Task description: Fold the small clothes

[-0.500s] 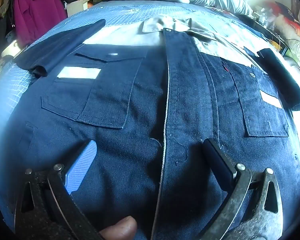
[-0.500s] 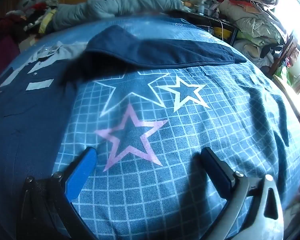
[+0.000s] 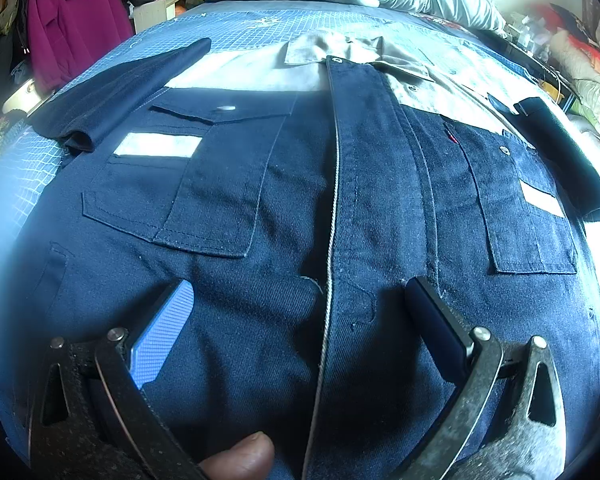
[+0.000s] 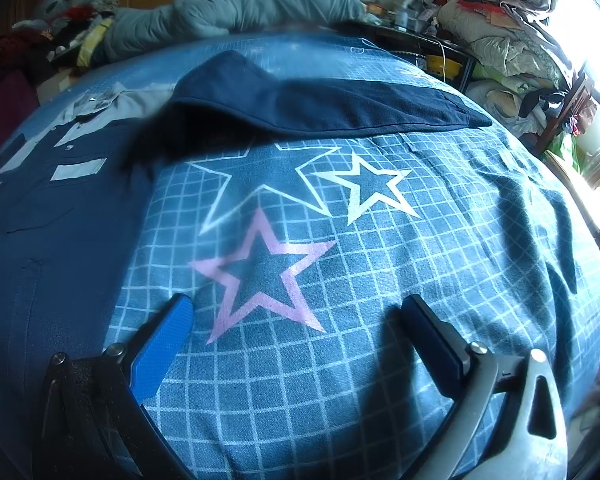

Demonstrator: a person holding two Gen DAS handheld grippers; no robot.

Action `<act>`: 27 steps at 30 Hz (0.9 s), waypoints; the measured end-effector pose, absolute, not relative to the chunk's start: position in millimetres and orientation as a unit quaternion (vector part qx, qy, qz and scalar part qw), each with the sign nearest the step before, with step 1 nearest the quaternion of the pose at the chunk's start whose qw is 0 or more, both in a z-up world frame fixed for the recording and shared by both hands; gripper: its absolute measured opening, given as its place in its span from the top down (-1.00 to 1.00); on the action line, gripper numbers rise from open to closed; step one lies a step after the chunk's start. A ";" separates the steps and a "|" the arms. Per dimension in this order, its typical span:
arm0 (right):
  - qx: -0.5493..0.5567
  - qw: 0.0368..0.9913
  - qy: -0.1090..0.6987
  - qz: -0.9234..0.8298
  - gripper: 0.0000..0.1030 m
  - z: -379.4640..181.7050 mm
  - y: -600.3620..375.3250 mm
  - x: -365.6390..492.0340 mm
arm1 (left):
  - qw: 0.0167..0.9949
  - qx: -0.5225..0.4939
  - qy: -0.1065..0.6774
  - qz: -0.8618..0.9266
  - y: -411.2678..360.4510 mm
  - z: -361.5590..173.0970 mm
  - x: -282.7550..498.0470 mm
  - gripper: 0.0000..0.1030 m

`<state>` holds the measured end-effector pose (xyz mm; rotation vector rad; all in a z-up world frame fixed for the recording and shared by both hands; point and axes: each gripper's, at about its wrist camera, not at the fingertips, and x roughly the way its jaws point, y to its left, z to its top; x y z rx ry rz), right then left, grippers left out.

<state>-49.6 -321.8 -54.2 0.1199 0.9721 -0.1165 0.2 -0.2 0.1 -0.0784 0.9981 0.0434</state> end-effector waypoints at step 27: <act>0.433 0.780 0.449 -0.046 -0.67 -71.5 -647.8 107.2 | 0.875 -0.035 0.482 0.022 -2.8 1.0 5.1 -1.00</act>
